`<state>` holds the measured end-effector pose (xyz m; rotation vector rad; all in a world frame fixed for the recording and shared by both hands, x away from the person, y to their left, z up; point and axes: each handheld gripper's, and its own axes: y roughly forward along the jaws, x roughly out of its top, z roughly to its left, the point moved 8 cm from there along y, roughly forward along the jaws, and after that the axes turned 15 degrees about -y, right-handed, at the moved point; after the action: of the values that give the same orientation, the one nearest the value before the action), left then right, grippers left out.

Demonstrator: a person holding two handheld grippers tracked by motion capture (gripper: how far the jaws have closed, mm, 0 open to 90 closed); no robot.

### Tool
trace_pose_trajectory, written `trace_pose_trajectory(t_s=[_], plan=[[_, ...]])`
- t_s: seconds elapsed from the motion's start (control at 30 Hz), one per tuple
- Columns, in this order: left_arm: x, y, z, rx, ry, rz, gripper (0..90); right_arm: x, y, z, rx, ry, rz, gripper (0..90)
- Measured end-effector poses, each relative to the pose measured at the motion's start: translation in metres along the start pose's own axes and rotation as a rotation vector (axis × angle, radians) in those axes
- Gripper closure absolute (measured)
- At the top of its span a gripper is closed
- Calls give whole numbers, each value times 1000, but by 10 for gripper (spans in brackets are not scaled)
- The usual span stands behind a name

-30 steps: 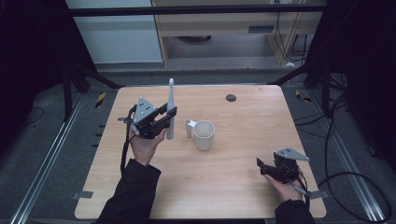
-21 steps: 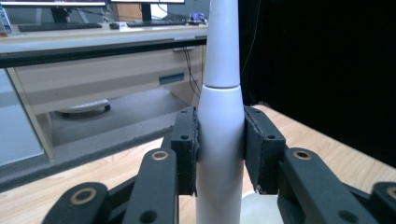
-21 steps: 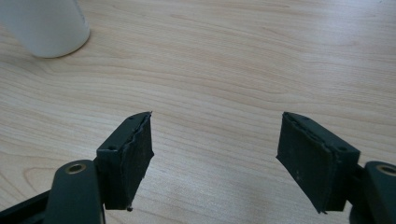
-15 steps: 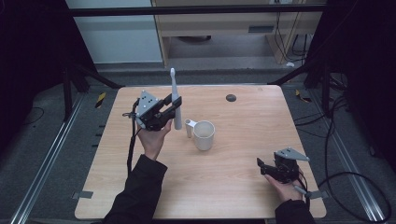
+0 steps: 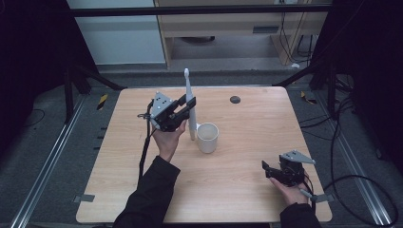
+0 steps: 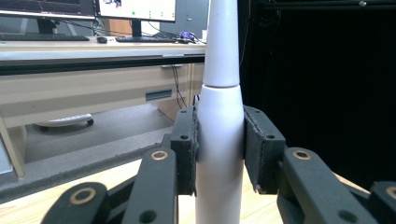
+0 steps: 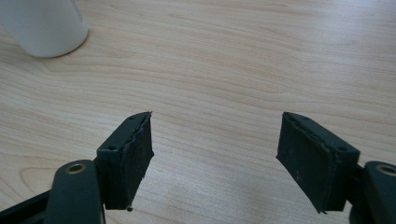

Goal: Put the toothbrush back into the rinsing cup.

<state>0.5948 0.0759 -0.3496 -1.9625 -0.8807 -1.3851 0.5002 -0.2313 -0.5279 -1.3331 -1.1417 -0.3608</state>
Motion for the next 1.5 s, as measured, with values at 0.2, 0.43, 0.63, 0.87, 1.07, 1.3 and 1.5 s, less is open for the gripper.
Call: trace_pose_trajectory(t_s=[0.2,0.43,0.63,0.87,1.07,1.3,1.5], plan=[[-5,9,-5,-15,-2,8,669,0,1,0,3,-4,1,266],[-11,18,-11,-31,-5,18,669,-1,1,0,3,-2,1,266],[-18,24,-12,-44,-3,36,669,-1,1,0,5,-4,1,267],[-28,28,-11,-47,-4,51,670,-1,1,0,5,-2,2,268],[-37,29,-9,-48,-2,67,669,-1,1,0,4,-6,1,269],[-50,30,-4,-43,-3,90,669,-1,2,1,4,-6,6,270],[-60,31,0,-39,-6,107,669,-2,2,1,3,-10,7,270]])
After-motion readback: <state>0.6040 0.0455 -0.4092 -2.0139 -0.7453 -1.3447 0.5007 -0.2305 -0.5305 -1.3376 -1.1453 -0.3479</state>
